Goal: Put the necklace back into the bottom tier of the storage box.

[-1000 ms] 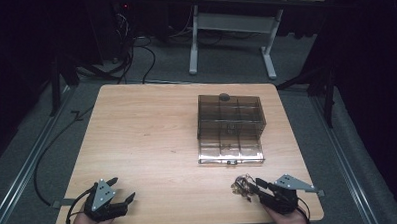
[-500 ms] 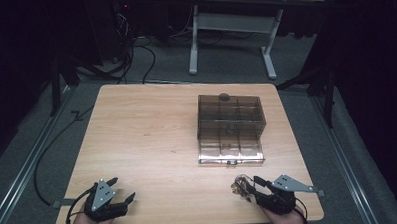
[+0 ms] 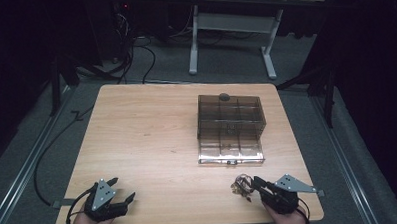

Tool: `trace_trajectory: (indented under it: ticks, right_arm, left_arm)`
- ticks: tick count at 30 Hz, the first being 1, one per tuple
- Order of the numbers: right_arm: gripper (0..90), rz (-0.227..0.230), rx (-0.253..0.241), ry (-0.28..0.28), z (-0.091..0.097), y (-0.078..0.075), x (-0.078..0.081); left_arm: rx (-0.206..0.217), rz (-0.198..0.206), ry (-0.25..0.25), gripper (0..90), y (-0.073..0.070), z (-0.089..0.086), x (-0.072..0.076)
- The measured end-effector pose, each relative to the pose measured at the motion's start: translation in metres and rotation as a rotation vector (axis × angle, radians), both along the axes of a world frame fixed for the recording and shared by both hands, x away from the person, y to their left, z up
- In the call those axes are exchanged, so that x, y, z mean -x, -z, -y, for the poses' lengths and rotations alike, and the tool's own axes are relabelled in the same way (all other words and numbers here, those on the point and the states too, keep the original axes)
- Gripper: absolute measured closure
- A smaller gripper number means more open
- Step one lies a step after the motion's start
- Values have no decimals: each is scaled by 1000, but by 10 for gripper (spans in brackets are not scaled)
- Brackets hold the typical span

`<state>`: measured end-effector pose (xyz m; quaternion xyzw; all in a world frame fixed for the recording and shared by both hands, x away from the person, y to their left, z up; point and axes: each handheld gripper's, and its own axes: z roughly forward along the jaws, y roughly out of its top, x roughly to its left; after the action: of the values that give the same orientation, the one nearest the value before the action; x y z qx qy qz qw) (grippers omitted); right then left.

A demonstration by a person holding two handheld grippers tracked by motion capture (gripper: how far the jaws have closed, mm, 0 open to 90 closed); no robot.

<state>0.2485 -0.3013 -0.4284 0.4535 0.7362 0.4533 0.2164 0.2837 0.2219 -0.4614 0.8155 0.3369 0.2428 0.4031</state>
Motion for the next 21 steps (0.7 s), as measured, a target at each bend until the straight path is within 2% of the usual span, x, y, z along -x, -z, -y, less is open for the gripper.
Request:
trace_trajectory:
  ticks: [1,3,9,11,14,19,21]
  right_arm:
    - [900,-4,-2,13,1,0,1]
    - [900,-27,8,39,4,2,-1]
    - [900,-40,110,45,2,10,-4]
    - [900,-42,124,55,2,12,-5]
    - [876,-27,94,61,6,10,-4]
    - [794,9,-33,71,15,-1,1]
    - [740,3,-95,61,18,-3,1]
  left_arm:
    - [0,2,0,220,0,0,0]
    - [1,4,1,221,0,0,1]
    - [-1,0,2,221,0,0,0]
    - [0,1,3,221,0,0,0]
    - [1,1,3,221,0,0,0]
    - [-3,-1,2,222,0,0,0]
    - [-6,-2,1,222,0,0,0]
